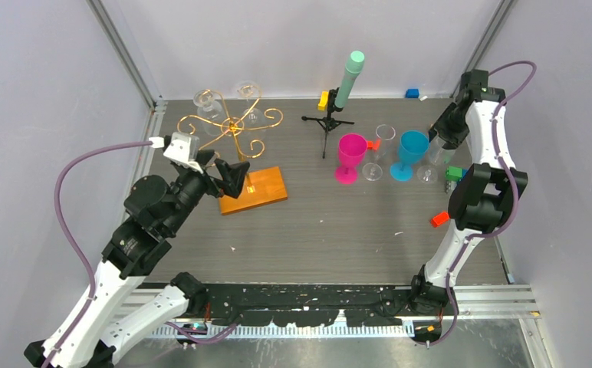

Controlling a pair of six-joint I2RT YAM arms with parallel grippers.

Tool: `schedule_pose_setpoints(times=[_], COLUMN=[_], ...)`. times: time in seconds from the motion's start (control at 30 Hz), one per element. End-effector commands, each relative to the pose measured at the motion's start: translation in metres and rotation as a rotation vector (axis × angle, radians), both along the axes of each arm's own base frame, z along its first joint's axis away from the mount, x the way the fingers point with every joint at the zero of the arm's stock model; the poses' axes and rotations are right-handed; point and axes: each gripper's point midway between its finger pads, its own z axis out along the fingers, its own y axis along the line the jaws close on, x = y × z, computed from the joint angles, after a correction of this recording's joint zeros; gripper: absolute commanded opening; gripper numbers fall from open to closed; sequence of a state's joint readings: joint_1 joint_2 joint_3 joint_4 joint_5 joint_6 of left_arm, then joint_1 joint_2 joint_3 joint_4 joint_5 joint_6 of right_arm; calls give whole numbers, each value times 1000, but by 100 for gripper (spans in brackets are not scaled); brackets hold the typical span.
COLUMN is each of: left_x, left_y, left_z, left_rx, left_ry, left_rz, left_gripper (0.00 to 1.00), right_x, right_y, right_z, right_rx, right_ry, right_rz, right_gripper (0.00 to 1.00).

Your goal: Take the wine glass off the wine glass rack

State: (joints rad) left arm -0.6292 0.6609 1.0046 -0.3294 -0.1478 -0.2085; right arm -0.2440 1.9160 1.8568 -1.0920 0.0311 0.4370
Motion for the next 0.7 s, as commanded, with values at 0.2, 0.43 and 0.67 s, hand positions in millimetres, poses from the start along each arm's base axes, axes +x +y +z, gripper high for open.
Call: schedule_pose_setpoints(times=[0.2,0.43,0.67], left_x=[16,43,79], left_y=[10,14,2], left_z=[33,50,68], left_rx=[7,28,-73], left_ry=[16,43,52], left_rz=[104,206,212], left_gripper=[100,100,100], right_x=[21,15,-25], right_y=[-4,14,38], right_z=[84,123,162], right_rx=[-42,9,66], right_ry=[-212,-341,-526], right_rz=[9,43,13], right_gripper=[53,54,54])
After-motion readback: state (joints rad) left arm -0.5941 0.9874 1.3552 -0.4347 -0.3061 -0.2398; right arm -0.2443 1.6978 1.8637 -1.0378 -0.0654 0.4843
